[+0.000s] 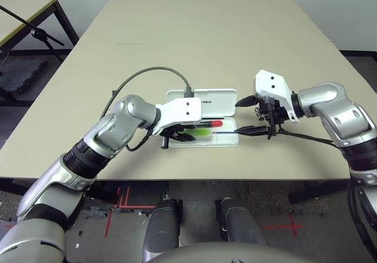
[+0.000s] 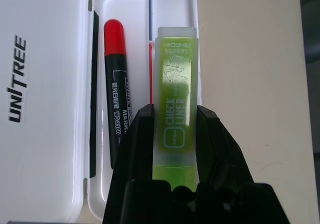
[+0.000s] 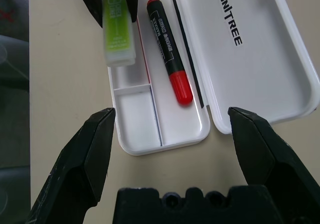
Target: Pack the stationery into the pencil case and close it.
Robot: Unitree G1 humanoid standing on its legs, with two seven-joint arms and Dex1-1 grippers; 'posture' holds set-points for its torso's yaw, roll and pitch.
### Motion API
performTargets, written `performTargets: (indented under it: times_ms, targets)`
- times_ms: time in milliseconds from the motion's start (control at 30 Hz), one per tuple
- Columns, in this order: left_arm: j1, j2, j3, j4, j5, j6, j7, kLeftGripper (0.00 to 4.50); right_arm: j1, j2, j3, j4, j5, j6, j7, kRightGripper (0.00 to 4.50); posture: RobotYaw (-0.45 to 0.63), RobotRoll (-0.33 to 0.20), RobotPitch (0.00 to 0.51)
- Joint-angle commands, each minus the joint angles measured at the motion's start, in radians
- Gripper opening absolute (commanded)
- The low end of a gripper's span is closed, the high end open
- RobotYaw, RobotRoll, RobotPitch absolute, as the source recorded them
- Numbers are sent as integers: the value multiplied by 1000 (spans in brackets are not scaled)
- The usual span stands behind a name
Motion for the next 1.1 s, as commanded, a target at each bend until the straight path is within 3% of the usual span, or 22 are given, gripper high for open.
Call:
performTargets:
  times_ms: [33, 667, 700, 933, 1100]
  targets:
    - [-13, -19, -10, 18, 16, 16, -3, 1068, 8, -10, 3, -6, -7, 0, -4, 4500, -64, 0, 85]
    - [3, -17, -22, 20, 28, 33, -31, 1068, 7, -5, 7, -2, -17, -4, -16, 4500, -69, 0, 72]
    - [3, -16, -21, 19, 28, 32, -31, 1842, 7, -4, 7, -2, -18, -4, -16, 4500, -69, 0, 72]
    - [-18, 8, 26, 5, 12, 36, -32, 4424, 10, -4, 13, -1, -23, -4, -12, 4500, -63, 0, 74]
    - [1, 88, 138, -112, -83, 68, -82, 4467, 16, -13, 9, 3, -22, -2, -8, 4500, -66, 0, 76]
